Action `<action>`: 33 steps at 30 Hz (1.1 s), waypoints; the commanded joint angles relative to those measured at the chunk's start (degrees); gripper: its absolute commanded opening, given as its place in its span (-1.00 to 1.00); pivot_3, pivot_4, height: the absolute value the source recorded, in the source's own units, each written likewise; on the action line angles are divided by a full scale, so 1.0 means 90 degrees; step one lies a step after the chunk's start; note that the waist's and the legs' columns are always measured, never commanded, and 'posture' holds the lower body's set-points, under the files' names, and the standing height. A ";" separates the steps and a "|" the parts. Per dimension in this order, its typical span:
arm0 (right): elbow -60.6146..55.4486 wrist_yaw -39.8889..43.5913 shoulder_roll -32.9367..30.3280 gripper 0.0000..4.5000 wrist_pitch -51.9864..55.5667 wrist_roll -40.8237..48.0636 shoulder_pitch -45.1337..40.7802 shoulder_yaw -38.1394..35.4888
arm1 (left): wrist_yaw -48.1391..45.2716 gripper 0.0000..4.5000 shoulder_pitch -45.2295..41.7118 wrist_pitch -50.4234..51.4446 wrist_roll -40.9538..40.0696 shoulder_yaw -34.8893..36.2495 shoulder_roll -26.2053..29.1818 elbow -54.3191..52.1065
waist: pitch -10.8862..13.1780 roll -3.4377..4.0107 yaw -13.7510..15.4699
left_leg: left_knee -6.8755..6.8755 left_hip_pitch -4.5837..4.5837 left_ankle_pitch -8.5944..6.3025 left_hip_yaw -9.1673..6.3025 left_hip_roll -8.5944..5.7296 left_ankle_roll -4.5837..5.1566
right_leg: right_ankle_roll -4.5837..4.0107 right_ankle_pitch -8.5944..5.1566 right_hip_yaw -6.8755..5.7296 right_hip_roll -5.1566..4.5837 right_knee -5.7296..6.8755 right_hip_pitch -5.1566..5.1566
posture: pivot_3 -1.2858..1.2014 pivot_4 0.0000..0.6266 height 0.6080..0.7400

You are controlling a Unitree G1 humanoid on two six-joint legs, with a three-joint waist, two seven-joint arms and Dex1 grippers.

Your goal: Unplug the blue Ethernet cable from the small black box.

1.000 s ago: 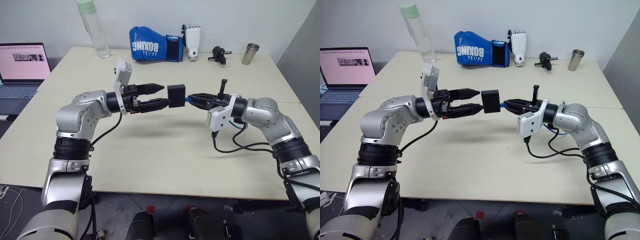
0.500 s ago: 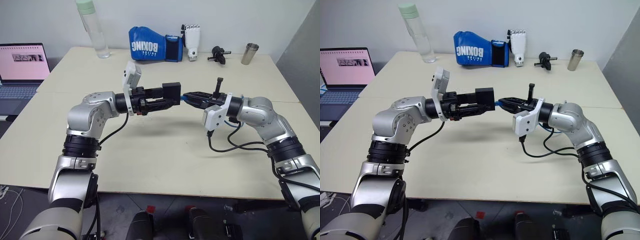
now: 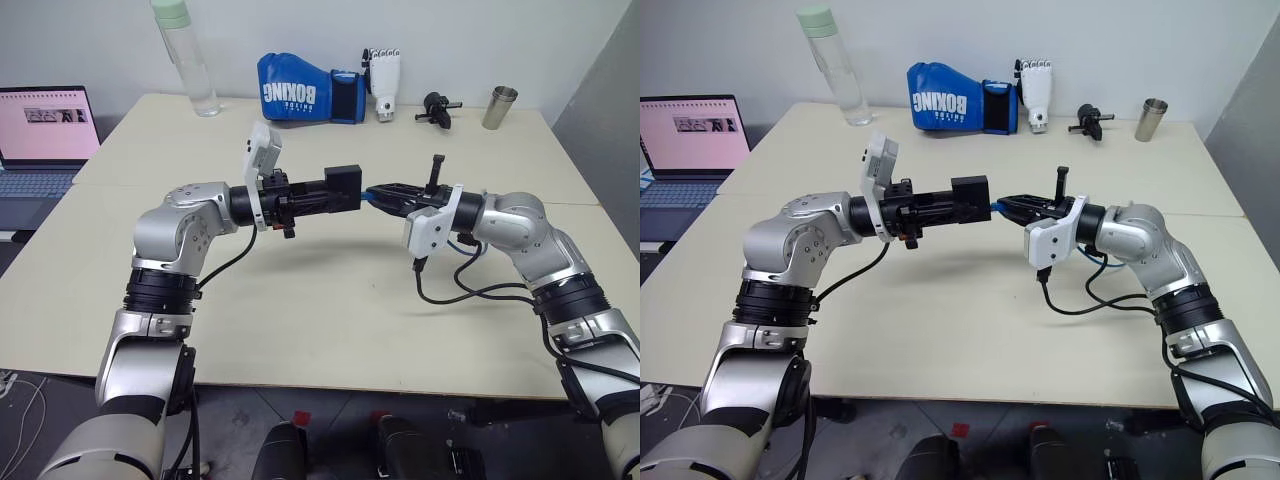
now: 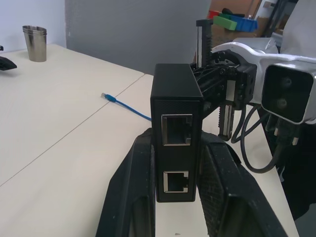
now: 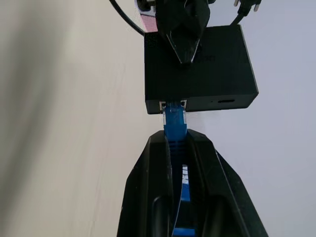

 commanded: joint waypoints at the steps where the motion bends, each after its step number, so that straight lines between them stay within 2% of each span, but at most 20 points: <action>1: -0.1015 0.1205 -0.0021 -0.56 0.1242 0.1451 0.0067 0.0008 | -0.0208 -0.65 -0.0222 0.0002 -0.0064 0.0034 0.0074 -0.0054 | 0.0000 0.0000 0.0001 | 0.0000 0.0000 0.0000 -0.0001 0.0000 0.0000 | 0.0000 0.0000 -0.0001 0.0000 0.0000 0.0000 | 0.03 -0.52 1.00; 3: -0.1324 0.1643 -0.0129 -0.35 0.1857 0.1879 0.0095 -0.0061 | -0.0284 -0.65 -0.0227 0.0014 -0.0072 0.0031 0.0083 -0.0048 | 0.0000 0.0000 0.0003 | 0.0000 0.0000 0.0000 -0.0003 0.0001 0.0000 | 0.0000 0.0000 -0.0002 0.0000 0.0001 0.0001 | 0.03 -0.52 1.00; 7: -0.1810 0.2300 -0.0452 -0.08 0.3303 0.2677 0.0047 -0.0359 | -0.0419 -0.65 -0.0218 0.0049 -0.0089 0.0035 0.0102 -0.0069 | 0.0000 0.0001 0.0015 | 0.0003 0.0000 -0.0006 -0.0006 0.0000 0.0010 | 0.0000 0.0000 -0.0008 -0.0001 0.0002 0.0003 | 0.03 -0.52 1.00; 12: -0.2081 0.2224 -0.0728 0.41 0.6982 0.4313 -0.0386 -0.1097 | -0.0631 -0.65 -0.0184 0.0107 -0.0158 0.0061 0.0120 -0.0080 | 0.0000 0.0001 0.0024 | 0.0006 -0.0001 -0.0009 -0.0007 -0.0001 0.0015 | 0.0000 0.0000 -0.0009 -0.0002 0.0003 0.0003 | 0.03 -0.52 1.00; 15: -0.1859 0.2293 -0.0795 0.68 0.8623 0.5066 -0.0654 -0.1407 | -0.0748 -0.65 -0.0179 0.0140 -0.0208 0.0075 0.0118 -0.0097 | 0.0001 0.0002 0.0022 | 0.0006 0.0000 -0.0010 -0.0006 -0.0001 0.0018 | -0.0001 -0.0001 -0.0009 -0.0001 0.0010 0.0001 | 0.03 -0.52 1.00; 18: -0.1743 0.2304 -0.0670 0.95 0.9728 0.5647 -0.0777 -0.1623 | -0.0843 -0.65 -0.0218 0.0138 -0.0238 0.0088 0.0112 -0.0055 | 0.0001 0.0002 0.0021 | 0.0005 0.0000 -0.0015 -0.0008 0.0000 0.0027 | -0.0003 -0.0002 -0.0011 0.0002 0.0008 0.0001 | 0.03 -0.52 1.00; 23: -0.1636 0.2088 -0.0260 0.99 1.0546 0.6040 -0.0924 -0.1764 | -0.0892 -0.65 -0.0322 0.0130 -0.0256 0.0094 0.0066 0.0004 | 0.0001 0.0002 0.0013 | 0.0004 -0.0002 -0.0016 -0.0008 -0.0001 0.0028 | -0.0003 -0.0002 -0.0010 0.0004 0.0009 -0.0002 | 0.03 -0.52 1.00; 33: -0.1613 0.1908 0.0234 0.99 1.0218 0.5615 -0.0808 -0.1523 | -0.0906 -0.65 -0.0368 0.0181 -0.0293 0.0123 0.0050 -0.0027 | 0.0001 0.0002 0.0013 | 0.0004 -0.0006 -0.0016 -0.0009 -0.0002 0.0028 | -0.0001 -0.0002 -0.0012 0.0004 0.0007 -0.0003 | 0.03 -0.52 1.00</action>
